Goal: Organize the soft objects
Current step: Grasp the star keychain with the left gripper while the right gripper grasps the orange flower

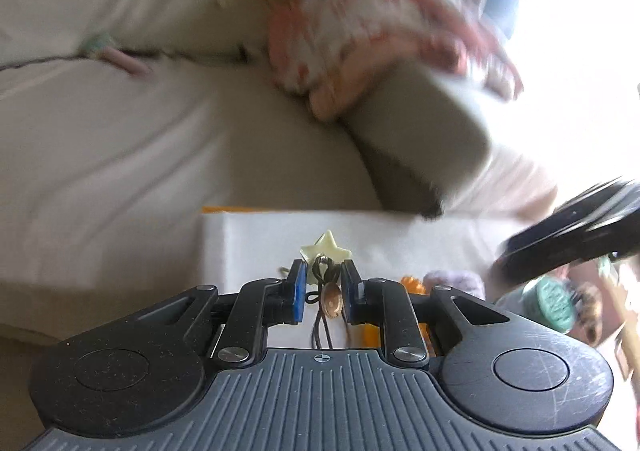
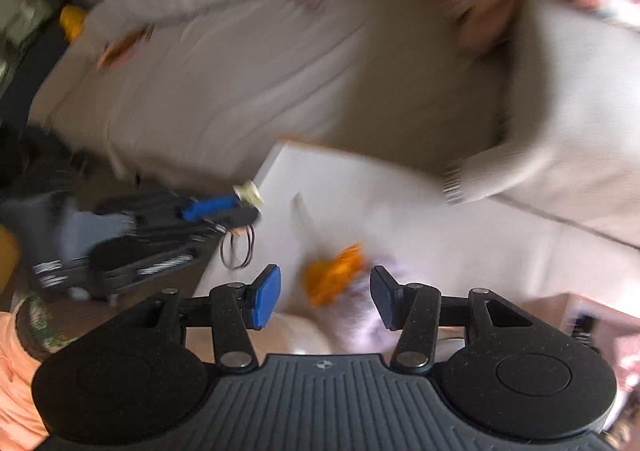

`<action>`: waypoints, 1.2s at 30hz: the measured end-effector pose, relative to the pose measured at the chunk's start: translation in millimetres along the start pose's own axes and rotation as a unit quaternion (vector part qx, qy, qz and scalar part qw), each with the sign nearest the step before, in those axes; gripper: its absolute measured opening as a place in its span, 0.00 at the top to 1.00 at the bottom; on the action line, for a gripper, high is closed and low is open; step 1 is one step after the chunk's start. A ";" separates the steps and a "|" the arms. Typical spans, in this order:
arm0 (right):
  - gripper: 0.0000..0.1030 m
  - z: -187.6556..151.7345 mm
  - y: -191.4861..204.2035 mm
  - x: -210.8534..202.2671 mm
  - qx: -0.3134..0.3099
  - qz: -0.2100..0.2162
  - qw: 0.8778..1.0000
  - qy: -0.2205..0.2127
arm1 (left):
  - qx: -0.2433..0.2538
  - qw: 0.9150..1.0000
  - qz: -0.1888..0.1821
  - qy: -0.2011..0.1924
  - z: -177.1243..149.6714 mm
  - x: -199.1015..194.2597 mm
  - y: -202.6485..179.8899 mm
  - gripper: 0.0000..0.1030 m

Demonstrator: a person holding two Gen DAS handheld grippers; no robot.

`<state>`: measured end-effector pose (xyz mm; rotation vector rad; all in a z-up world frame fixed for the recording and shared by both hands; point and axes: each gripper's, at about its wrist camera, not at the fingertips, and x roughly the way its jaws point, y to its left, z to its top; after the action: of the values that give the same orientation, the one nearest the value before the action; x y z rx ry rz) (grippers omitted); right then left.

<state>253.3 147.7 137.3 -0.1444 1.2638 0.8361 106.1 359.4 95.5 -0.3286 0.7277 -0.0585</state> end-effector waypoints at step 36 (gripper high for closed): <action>0.84 24.6 64.2 -44.5 -0.062 -0.026 0.997 -0.048 | -0.103 0.990 0.053 -0.074 -69.3 -130.9 33.3 0.79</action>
<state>229.9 184.9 206.4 -0.2331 1.1147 0.8657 -39.6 393.6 121.0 -0.4854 0.6029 0.1425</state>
